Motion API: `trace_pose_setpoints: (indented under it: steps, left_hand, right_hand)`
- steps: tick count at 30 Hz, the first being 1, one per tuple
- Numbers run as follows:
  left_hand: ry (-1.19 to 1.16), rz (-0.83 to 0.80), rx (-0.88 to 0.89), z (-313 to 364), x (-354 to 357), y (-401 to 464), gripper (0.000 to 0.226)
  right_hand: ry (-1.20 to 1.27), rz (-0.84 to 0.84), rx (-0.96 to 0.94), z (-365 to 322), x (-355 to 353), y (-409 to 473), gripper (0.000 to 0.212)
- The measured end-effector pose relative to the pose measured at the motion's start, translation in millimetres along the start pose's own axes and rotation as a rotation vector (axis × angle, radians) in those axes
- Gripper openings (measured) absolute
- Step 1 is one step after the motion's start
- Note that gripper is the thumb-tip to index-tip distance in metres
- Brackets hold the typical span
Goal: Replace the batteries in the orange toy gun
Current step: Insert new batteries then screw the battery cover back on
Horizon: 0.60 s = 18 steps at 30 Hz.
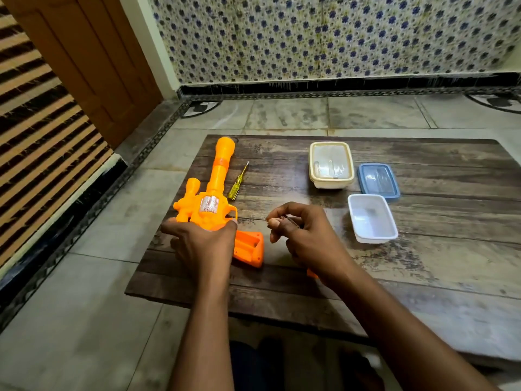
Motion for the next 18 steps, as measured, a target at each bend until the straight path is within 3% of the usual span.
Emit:
trace_pose_setpoints:
  steps: [7,14,18]
  left_hand:
    - [-0.259,-0.049,-0.126,-9,7,8,0.095]
    - [-0.462,-0.06,-0.179,-14,13,2,0.087]
    - [-0.503,-0.069,-0.183,-15,19,-4,0.064]
  right_hand:
    - [-0.112,-0.08,-0.088,-12,6,-2,0.013]
    - [-0.451,0.012,-0.455,-34,7,-2,0.018]
    - [-0.63,-0.011,-0.58,-41,6,-4,0.038]
Point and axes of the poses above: each hand's wrist, its own y-axis towards the middle knuckle, its own x-axis out of the palm, z = x × y, the point moved 5 cm from there along y, towards the middle knuckle, and after that the axes turned 2 degrees about -y, right-handed, at the moved point
